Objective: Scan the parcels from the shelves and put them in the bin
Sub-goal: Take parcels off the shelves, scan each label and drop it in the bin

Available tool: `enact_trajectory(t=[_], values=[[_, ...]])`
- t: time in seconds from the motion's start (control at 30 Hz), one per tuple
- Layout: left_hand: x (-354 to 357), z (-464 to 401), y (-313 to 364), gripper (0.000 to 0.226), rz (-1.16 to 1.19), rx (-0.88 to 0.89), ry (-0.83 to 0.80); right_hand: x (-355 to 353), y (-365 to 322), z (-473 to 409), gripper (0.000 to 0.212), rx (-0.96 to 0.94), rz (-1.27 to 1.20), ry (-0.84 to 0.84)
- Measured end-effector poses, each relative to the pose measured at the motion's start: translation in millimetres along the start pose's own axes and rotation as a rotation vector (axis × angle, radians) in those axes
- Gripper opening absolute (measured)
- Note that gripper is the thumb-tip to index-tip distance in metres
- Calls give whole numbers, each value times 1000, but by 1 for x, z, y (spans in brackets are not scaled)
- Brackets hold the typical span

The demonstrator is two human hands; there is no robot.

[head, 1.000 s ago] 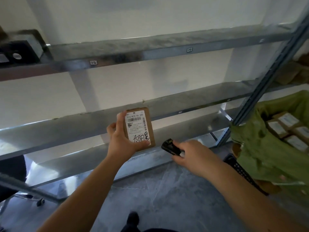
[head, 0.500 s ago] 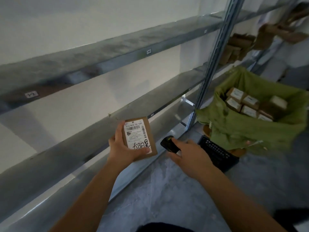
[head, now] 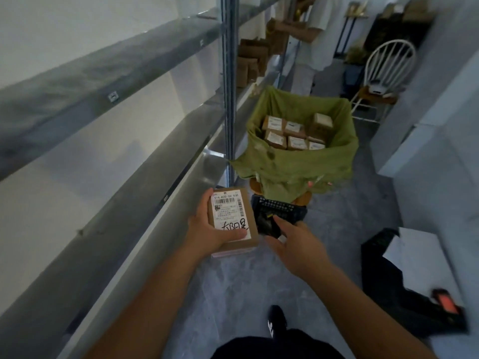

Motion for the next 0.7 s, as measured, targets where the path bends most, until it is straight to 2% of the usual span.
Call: enact_trajectory(t=[0.2,0.4,0.7], values=[[60,-70,32,134,-14,27,-143,-32,48,-49,71,114,-143,73],[120,-139,76,150,147,-55,-216,-64,100,-115,69,132,-219,90],[204,-241,111,131,220,-150,-225,-110,174,-206,69,157,-236,74]])
Point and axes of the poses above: each hand's wrist, its own z-axis away from the middle knuckle, its own x-axis out of the palm, y = z × x, the point moved 3 cm from there along -z, towards the middle knuckle, and after that the axes turned 5 degrees about z, right-handed, at the moved point
